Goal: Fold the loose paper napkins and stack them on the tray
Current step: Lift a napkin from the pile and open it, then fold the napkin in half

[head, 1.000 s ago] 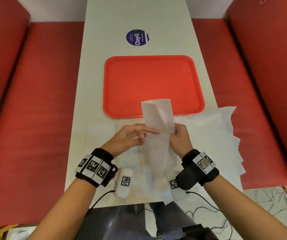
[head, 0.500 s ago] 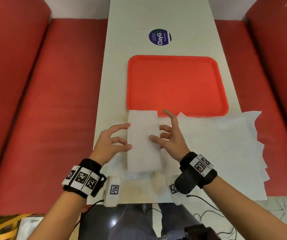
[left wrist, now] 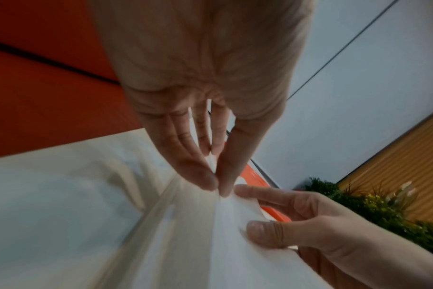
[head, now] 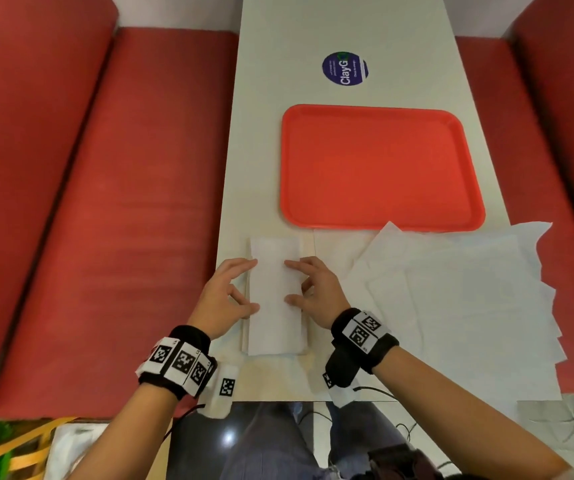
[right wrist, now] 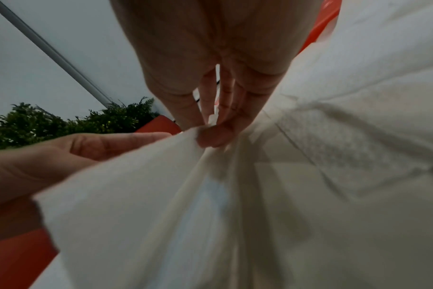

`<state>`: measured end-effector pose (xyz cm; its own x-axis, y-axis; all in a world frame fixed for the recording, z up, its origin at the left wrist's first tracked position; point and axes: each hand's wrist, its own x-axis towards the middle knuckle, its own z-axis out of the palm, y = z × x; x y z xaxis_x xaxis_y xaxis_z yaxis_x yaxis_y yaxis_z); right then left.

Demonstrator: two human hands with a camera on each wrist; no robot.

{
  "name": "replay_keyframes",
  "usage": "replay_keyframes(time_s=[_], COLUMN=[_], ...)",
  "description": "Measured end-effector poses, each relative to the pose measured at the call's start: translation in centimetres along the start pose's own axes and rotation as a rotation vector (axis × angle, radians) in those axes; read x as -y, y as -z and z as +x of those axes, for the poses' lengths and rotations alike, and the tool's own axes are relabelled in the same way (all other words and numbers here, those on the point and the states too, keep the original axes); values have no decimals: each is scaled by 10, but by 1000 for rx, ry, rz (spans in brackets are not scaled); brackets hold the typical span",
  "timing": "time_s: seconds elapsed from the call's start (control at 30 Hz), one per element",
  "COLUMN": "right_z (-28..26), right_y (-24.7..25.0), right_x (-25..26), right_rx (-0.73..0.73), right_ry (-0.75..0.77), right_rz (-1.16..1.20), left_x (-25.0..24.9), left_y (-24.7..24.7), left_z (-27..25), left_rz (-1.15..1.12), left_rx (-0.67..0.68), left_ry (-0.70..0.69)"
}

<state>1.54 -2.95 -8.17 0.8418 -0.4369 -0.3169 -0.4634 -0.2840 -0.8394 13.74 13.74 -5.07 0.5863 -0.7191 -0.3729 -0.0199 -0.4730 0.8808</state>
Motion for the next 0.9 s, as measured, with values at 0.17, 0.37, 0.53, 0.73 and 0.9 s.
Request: replay_keyframes(time_s=[0.17, 0.37, 0.53, 0.73, 0.9], right_z=[3, -13, -45, -96, -132], right_y=[-8, 12, 80, 182, 234], right_x=[-7, -7, -34, -102, -149], right_rx=[1, -52, -231, -497, -555], right_ry=[-20, -10, -71, -319, -552], right_rz=[-102, -143, -167, -228, -322], left_x=[11, 4, -34, -75, -84], left_y=[-2, -17, -67, -171, -238], left_z=[5, 4, 13, 38, 44], left_rz=[116, 398, 408, 332, 371], left_rx=[10, -79, -72, 268, 301], left_ry=[8, 48, -140, -175, -108])
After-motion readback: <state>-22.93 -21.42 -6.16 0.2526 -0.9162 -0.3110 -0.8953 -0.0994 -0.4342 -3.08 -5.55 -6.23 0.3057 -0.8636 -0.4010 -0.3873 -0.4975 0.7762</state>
